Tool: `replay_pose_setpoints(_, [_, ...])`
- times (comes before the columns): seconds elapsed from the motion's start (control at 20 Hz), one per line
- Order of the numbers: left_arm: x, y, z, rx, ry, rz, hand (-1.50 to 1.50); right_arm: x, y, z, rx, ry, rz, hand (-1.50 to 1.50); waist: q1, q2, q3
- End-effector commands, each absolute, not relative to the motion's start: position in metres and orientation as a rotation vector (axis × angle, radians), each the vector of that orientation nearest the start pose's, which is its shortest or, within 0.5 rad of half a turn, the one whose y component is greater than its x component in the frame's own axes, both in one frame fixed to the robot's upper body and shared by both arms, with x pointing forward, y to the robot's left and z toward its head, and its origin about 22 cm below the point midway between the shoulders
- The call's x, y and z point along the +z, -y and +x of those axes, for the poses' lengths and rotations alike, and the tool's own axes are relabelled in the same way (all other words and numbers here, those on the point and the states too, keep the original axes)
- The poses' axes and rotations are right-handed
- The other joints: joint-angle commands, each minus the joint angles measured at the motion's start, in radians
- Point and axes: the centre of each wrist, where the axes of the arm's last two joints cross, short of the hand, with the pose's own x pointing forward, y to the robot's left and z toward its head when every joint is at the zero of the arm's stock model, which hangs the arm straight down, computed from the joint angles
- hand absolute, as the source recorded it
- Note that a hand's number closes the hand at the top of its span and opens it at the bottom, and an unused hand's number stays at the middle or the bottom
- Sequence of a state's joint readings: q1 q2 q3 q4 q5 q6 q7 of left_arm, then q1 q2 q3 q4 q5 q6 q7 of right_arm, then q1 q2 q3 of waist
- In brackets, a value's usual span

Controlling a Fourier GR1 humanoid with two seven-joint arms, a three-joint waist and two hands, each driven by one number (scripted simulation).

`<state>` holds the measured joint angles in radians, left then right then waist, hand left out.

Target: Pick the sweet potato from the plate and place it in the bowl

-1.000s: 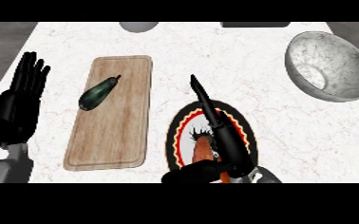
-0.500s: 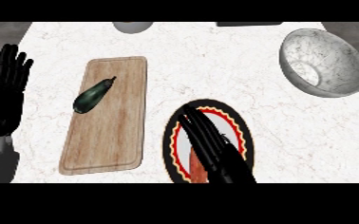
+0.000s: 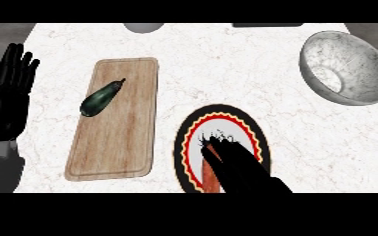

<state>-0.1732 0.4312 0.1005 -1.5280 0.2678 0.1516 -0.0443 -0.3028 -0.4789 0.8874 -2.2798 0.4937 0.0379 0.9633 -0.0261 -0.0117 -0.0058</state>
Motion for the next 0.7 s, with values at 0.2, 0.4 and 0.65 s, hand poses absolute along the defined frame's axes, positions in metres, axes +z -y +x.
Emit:
replay_pose_setpoints(0.2, [0.089, -0.329, 0.295, 0.033, 1.798, 0.265, 0.0, 0.193, 0.131, 0.12, 1.388, 1.225, -0.438, -1.5, 0.02, 0.009, 0.003])
replay_pose_setpoints(0.4, [0.064, -0.324, 0.283, 0.032, 1.777, 0.237, 0.0, 0.2, 0.136, 0.122, 1.385, 1.203, -0.452, -1.5, 0.021, 0.009, 0.003])
replay_pose_setpoints(0.65, [0.076, -0.34, 0.284, 0.02, 1.78, 0.243, 0.0, 0.195, 0.12, 0.143, 1.357, 1.182, -0.427, -1.5, 0.03, 0.01, 0.004])
